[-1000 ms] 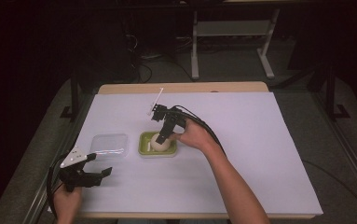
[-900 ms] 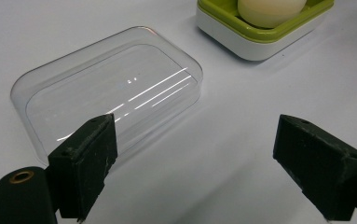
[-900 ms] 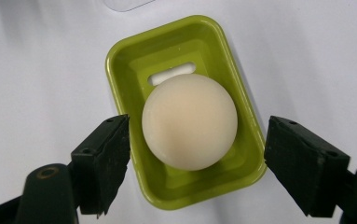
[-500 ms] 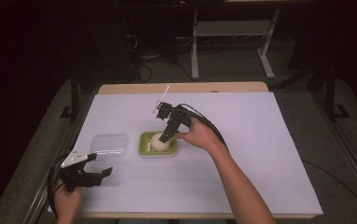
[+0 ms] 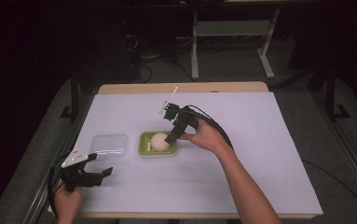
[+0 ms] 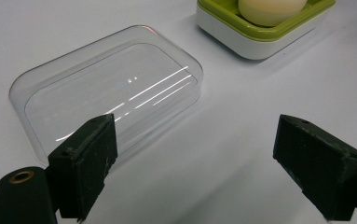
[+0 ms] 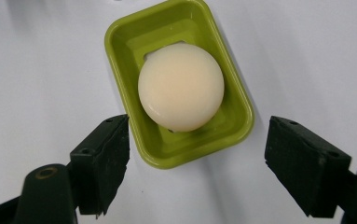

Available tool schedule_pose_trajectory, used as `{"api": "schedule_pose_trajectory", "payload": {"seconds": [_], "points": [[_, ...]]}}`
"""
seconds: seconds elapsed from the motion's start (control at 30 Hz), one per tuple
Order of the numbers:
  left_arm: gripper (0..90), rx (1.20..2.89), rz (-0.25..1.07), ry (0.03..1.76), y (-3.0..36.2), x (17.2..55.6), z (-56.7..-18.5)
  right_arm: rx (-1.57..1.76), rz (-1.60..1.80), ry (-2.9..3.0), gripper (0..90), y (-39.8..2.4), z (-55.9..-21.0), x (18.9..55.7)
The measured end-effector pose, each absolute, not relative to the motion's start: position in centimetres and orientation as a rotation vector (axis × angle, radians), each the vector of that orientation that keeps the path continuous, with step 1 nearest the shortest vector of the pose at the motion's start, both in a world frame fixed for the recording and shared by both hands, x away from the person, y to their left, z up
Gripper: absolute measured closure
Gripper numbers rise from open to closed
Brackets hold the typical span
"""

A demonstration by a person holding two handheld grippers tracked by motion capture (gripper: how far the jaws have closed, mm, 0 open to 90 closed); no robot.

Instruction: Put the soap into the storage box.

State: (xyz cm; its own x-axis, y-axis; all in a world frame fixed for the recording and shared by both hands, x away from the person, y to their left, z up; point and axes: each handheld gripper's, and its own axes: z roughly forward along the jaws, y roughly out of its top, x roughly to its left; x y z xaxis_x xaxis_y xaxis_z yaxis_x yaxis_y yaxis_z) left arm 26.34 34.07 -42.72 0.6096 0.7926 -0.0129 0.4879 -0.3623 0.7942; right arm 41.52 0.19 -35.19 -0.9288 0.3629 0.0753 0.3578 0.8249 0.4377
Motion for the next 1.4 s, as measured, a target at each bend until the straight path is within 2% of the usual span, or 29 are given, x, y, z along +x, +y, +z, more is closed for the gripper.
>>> {"api": "schedule_pose_trajectory", "payload": {"seconds": [1.4], "points": [[12.9, 2.037, 0.468, 1.017, 33.3, 26.3, -42.9, 0.708, 0.798, 2.931, 20.9, -6.5, -35.8, 40.4]]}}
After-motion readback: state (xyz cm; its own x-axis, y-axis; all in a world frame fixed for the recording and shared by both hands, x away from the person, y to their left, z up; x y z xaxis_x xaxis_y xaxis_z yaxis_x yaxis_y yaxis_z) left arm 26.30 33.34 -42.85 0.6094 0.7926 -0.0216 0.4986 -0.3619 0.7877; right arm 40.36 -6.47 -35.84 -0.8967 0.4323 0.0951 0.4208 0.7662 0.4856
